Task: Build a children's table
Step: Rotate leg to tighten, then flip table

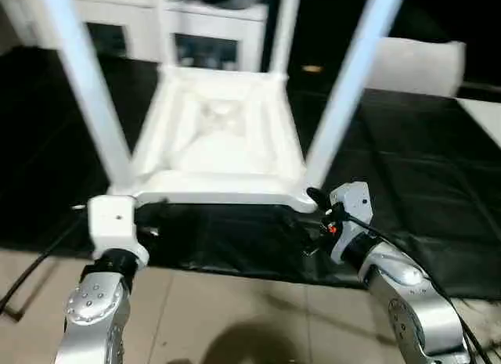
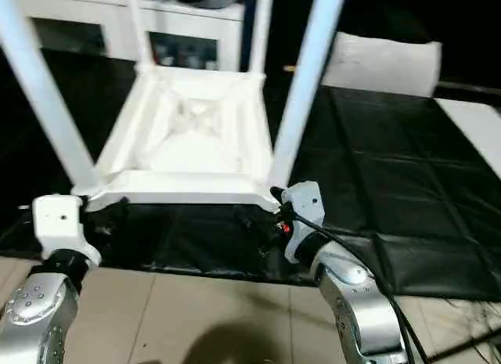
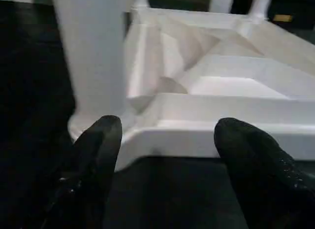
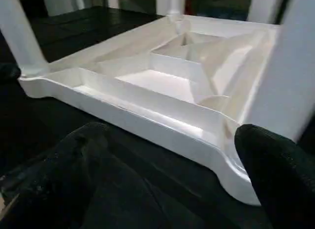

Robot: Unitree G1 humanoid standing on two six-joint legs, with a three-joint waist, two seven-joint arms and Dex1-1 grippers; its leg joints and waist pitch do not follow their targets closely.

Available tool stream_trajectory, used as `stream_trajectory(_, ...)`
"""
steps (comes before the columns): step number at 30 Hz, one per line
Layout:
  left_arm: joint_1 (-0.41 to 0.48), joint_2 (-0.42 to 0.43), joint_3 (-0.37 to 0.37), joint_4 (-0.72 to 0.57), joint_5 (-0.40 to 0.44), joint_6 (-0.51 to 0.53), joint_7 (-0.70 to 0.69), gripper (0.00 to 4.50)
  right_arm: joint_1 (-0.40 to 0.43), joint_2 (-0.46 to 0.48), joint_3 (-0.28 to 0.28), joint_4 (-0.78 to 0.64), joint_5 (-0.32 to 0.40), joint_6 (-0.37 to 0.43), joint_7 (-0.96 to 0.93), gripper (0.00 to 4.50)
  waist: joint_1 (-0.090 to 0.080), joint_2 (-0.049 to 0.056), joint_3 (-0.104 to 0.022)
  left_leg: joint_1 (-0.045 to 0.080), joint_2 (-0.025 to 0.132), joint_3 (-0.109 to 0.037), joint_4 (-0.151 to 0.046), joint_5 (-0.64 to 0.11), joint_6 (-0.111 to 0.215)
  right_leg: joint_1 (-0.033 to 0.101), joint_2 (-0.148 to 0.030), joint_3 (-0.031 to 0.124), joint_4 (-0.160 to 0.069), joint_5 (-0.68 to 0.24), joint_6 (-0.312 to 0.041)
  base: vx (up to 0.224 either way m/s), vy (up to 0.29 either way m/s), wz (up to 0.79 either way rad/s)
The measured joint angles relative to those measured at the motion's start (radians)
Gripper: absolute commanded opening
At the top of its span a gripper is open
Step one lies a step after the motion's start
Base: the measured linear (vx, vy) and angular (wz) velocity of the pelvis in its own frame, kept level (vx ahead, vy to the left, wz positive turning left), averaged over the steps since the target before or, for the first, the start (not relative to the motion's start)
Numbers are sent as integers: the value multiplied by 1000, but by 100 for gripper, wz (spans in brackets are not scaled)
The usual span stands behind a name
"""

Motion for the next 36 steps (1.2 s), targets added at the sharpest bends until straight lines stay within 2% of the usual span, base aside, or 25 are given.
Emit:
stream_trajectory(1,-7,5,11,1,0,0,6,354,0,-1,2,0,0,-1,2,450,-2,0,0,-5,1,-1,0,0,0,0,0,-4,-3,0,0,0,0,0)
stream_trajectory(5,-80,20,69,19,3,1,70,354,-4,-12,24,1,18,2,44,450,-5,-2,-1,-8,2,-1,1,1,1,-1,-1,-4,-2,1,1,0,0,0)
stream_trajectory(8,-125,30,107,21,3,5,110,354,-7,-40,40,0,41,13,97,450,4,-2,-4,-9,2,0,1,4,1,-2,-1,-2,0,14,1,0,0,0)
stream_trajectory(12,-145,34,105,32,-15,9,107,354,-13,-58,45,0,55,15,135,450,19,-1,-6,-13,2,1,-3,7,5,-9,-2,-2,5,16,-4,63,-11,4)
stream_trajectory(14,-170,50,104,69,-29,5,91,354,-21,-63,49,0,63,14,148,450,27,-3,-7,-15,2,3,-3,7,5,-15,-3,0,16,9,-7,0,0,0)
stream_trajectory(19,-263,101,104,234,-95,-53,-23,354,-53,-74,62,4,68,12,166,450,35,-3,-7,-14,4,3,-4,11,-1,-18,-2,-2,19,6,-6,0,0,0)
stream_trajectory(20,-269,120,103,253,-104,-61,-50,365,-52,-75,64,5,68,12,169,450,35,-2,-7,-13,4,3,-4,11,-2,-17,-2,-2,19,7,-6,0,0,0)
stream_trajectory(27,-274,183,112,325,-130,-84,-97,365,-44,-74,71,5,62,12,151,450,33,-1,-7,-13,4,3,-4,9,-8,-16,-2,-2,19,7,-6,0,0,0)
stream_trajectory(31,-282,204,129,374,-137,-100,-110,365,-27,-74,70,5,62,12,135,450,31,0,-6,-13,5,3,-4,9,-8,-16,-2,-1,18,7,-6,0,0,0)
stream_trajectory(35,-295,214,117,397,-144,-114,-144,365,-26,-62,70,5,62,12,114,450,33,0,-6,-13,5,3,-4,9,-8,-16,-2,-1,18,7,-6,0,0,0)
stream_trajectory(36,-295,214,110,397,-149,-115,-155,331,-26,-61,70,5,61,12,110,450,33,0,-6,-13,5,3,-4,9,-8,-16,-2,-1,18,7,-7,0,0,0)
